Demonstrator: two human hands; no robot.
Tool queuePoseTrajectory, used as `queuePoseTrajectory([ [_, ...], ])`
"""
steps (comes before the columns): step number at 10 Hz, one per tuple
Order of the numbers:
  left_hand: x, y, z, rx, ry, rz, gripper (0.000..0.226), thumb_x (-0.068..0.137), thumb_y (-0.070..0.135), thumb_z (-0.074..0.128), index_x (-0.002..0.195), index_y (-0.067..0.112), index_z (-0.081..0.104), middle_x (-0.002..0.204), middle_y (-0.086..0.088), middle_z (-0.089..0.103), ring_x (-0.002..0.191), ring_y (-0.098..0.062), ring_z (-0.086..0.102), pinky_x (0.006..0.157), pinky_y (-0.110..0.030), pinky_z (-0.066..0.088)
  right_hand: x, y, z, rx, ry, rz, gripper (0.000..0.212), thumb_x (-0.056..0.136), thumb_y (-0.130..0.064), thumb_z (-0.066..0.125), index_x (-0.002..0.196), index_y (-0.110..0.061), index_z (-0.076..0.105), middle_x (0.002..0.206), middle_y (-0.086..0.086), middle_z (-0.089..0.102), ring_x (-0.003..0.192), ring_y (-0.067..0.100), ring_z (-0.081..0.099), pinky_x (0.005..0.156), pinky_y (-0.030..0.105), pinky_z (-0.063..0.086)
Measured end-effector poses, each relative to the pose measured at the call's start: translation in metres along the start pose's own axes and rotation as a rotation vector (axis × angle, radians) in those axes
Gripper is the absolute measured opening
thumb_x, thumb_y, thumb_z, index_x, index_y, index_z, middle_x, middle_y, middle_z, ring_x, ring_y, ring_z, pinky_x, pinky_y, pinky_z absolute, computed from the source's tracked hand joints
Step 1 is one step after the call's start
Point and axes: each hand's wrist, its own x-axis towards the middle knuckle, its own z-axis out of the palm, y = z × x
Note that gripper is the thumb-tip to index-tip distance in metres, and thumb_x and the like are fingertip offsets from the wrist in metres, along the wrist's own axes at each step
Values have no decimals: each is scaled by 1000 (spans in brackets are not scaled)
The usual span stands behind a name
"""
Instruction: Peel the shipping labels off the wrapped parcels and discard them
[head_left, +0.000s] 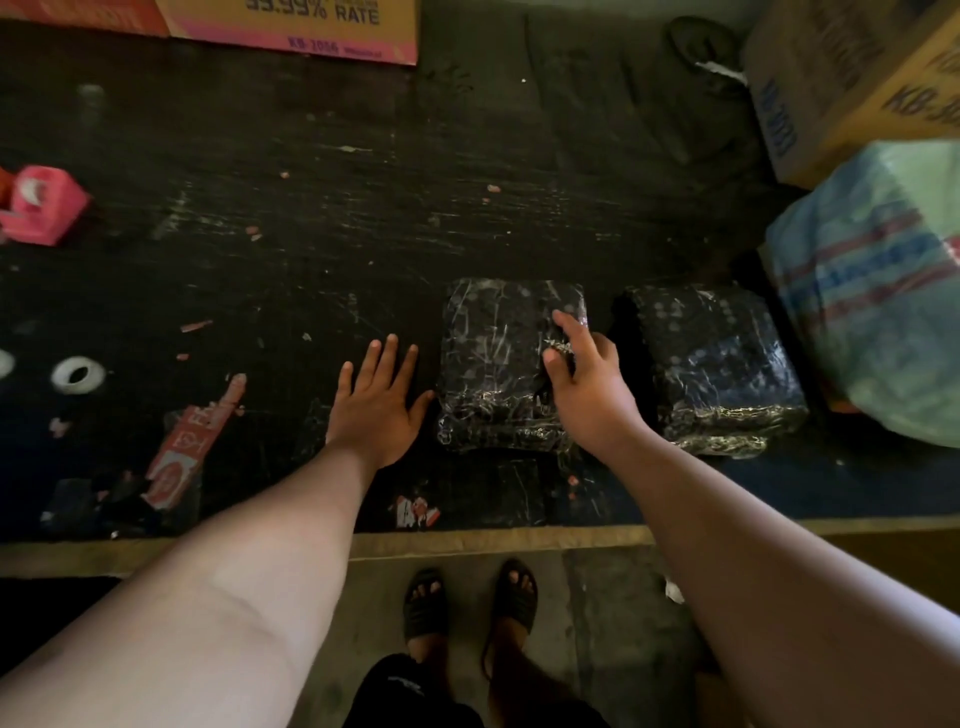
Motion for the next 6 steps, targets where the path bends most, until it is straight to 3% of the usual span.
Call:
queuePoseTrajectory([
  [2,3,1,-8,-9,-63,-4,71,101,61,19,161,31,-4,168,1,-16,154,-20,-15,124,-49,-2,2,-6,-3,-102,-21,-11,46,102,-45,37,146,-48,24,155,4,25,77,3,49,68,32,48],
  [3,5,2,-20,-22,-120,-17,73,101,60,28,161,31,-1,169,0,-13,155,-21,-12,125,-51,2,3,-10,-8,-135,-38,-18,46,101,-46,39,144,-48,24,148,7,33,89,16,59,76,40,55],
  [4,14,7,-40,-64,-253,-61,76,100,57,41,162,32,6,169,1,-9,156,-24,-5,124,-51,9,8,-9,-12,-234,-50,-29,48,98,-48,42,143,-46,25,142,9,39,115,30,53,90,49,52],
  [5,30,13,-70,-102,-329,-128,68,99,49,51,159,29,25,167,-5,19,149,-32,27,118,-53,31,14,-20,-21,-370,-93,-39,51,98,-47,45,146,-37,31,143,12,37,129,34,41,99,47,44],
  [6,38,26,-114,-119,-198,-148,66,100,47,51,158,29,24,164,-6,28,145,-32,35,114,-53,36,22,-35,-40,-520,-146,-98,56,97,-49,46,147,-30,34,146,14,35,134,36,35,105,47,39],
])
